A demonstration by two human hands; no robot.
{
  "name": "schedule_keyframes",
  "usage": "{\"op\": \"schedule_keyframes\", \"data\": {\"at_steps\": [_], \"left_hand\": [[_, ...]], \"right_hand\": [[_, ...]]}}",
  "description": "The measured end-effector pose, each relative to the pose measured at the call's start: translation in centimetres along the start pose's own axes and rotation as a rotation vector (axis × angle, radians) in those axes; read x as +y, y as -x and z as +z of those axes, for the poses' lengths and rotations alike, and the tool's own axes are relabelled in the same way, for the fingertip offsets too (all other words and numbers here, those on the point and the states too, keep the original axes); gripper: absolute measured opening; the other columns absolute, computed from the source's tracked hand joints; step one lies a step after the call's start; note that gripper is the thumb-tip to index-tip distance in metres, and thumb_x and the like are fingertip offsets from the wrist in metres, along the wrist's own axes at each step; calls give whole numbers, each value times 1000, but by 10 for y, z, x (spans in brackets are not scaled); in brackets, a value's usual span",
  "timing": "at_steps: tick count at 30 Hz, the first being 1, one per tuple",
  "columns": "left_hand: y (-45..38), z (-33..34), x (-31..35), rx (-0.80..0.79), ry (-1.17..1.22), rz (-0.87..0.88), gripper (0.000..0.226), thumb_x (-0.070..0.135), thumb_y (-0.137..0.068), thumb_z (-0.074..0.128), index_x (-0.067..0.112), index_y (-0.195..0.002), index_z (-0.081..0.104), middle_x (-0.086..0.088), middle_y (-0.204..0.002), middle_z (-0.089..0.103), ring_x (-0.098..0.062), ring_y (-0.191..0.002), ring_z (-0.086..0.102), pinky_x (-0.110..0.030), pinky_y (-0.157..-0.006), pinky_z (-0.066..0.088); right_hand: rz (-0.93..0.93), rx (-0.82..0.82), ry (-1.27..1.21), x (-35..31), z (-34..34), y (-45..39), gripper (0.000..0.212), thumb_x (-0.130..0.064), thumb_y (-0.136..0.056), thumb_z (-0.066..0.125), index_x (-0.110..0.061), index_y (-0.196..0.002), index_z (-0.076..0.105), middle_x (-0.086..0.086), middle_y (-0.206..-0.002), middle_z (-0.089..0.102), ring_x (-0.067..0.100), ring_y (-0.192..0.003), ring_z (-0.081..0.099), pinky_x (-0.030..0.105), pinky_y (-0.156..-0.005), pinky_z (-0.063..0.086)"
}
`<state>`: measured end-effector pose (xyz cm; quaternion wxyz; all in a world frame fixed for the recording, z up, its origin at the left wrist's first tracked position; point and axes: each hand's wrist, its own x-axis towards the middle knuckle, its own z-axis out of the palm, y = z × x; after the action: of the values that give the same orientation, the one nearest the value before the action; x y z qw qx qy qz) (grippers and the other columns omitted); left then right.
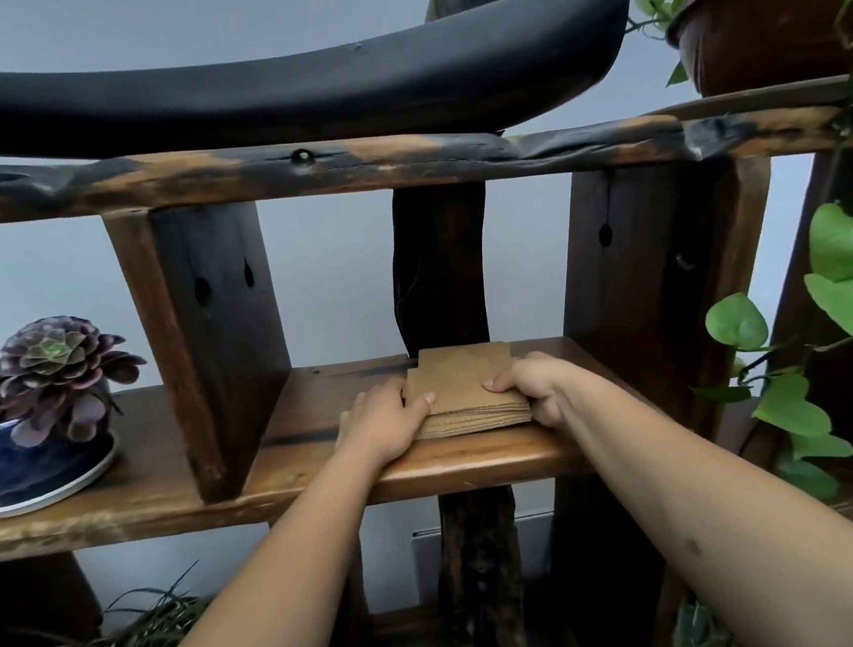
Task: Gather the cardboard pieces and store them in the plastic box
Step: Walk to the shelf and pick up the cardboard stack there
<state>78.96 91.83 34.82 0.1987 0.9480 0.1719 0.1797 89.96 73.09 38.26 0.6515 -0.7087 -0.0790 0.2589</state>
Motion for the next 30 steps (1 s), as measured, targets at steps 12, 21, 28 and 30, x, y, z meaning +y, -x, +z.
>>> {"op": "schedule_keyframes", "data": {"at_steps": [12,21,28,30], "left_hand": [[15,-11,-1,105,596,102,95,21,-88,65,55,-142,-5,5,-141,48,-14,-125,49,-38,-105,42],[19,-7,4,189,341,136,96,16,-88,61,52,-143,-9,1,-145,39,-18,-128,44,-32,-101,36],[20,-5,9,221,257,57,67,48,-80,57,27,-137,30,1,-133,49,-22,-118,52,-46,-95,48],[21,-6,10,232,216,41,61,56,-77,52,27,-127,34,2,-127,52,-23,-113,54,-45,-89,50]], "right_hand": [[-633,95,500,18,6,13,75,-23,-80,76,-33,-139,30,-13,-121,53,8,-110,51,27,-95,40],[-700,196,604,35,20,14,79,-19,-83,73,-25,-143,22,1,-138,50,20,-126,49,27,-100,37],[-792,260,618,33,21,15,90,-23,-80,76,-28,-149,19,1,-145,42,17,-130,42,30,-105,33],[-800,251,618,34,21,14,80,-31,-81,73,-24,-146,27,2,-142,45,17,-127,45,28,-101,34]]}}
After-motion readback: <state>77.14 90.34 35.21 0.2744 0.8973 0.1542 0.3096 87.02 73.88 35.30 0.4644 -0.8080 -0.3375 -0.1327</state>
